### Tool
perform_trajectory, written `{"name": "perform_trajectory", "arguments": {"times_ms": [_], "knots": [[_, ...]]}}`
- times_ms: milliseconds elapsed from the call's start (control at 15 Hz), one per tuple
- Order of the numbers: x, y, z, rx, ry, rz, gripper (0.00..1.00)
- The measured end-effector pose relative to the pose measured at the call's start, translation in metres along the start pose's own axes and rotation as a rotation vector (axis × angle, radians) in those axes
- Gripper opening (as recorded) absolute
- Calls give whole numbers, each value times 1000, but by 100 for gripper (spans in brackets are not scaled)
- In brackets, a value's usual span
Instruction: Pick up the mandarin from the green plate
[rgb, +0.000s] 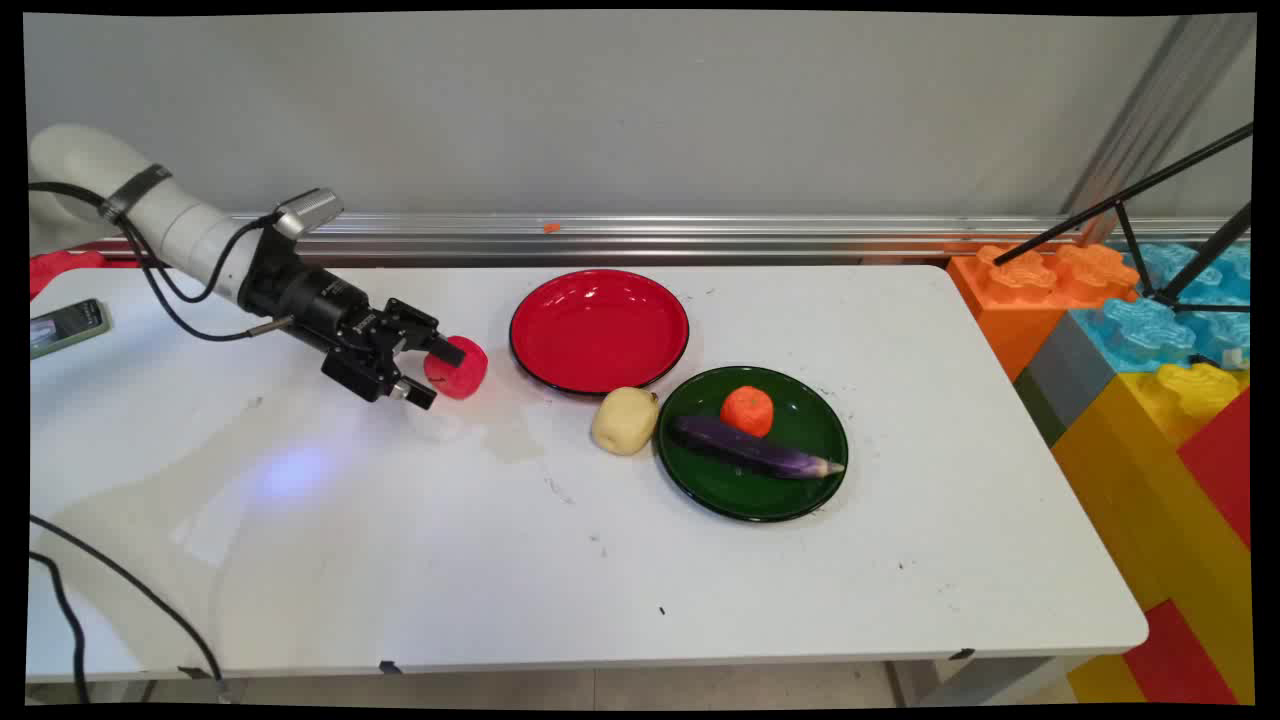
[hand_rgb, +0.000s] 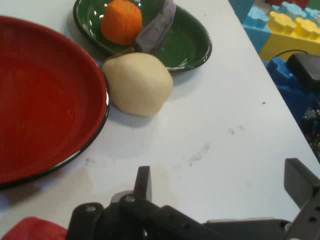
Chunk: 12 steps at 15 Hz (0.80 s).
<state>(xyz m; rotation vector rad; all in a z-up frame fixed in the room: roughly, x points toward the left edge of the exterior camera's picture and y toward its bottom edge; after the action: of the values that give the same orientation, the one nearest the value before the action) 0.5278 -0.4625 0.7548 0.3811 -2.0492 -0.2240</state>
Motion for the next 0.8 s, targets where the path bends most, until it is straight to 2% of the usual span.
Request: {"name": "perform_trajectory", "arguments": {"times_ms": [800], "knots": [[44, -10, 21, -12, 57, 16, 100]]}}
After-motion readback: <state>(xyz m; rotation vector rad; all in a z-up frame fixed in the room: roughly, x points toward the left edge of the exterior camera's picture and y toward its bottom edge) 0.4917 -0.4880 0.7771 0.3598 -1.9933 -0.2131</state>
